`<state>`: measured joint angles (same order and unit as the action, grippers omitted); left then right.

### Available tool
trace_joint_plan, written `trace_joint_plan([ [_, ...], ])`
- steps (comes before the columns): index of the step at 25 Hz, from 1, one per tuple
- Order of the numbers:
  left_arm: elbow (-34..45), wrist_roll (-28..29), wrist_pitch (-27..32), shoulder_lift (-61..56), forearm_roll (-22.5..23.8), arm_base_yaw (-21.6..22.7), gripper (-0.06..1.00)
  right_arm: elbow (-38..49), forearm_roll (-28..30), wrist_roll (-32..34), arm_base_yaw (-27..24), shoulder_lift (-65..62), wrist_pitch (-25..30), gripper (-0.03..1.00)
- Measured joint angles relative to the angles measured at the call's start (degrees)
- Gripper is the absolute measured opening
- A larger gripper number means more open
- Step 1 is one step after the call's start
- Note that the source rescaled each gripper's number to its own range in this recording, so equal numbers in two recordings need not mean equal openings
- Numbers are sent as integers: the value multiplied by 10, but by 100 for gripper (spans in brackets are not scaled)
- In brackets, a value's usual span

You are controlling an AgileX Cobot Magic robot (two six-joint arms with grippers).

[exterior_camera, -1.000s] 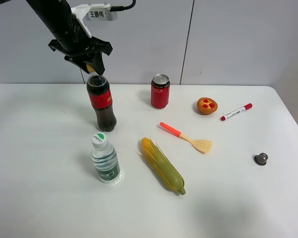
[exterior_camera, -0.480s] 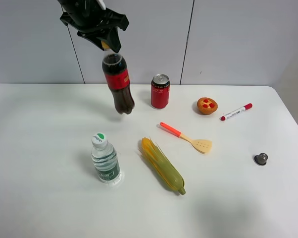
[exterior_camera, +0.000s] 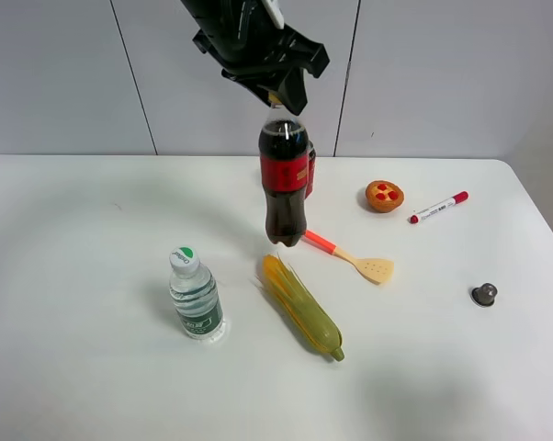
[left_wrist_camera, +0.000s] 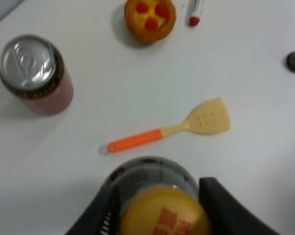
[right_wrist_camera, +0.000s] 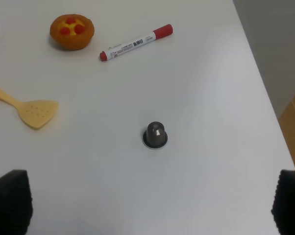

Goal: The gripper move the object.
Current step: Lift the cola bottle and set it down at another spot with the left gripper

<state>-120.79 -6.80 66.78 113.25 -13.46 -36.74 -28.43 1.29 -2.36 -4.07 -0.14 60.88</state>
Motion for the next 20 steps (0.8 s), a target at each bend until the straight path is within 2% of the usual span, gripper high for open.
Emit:
trace_joint_plan([
  [10,0,-24,-208,17,-27,-11,0,0,0,0,0,0,0,100],
  [20,1,-32,-343,64,-38,-11,0,0,0,0,0,0,0,100],
])
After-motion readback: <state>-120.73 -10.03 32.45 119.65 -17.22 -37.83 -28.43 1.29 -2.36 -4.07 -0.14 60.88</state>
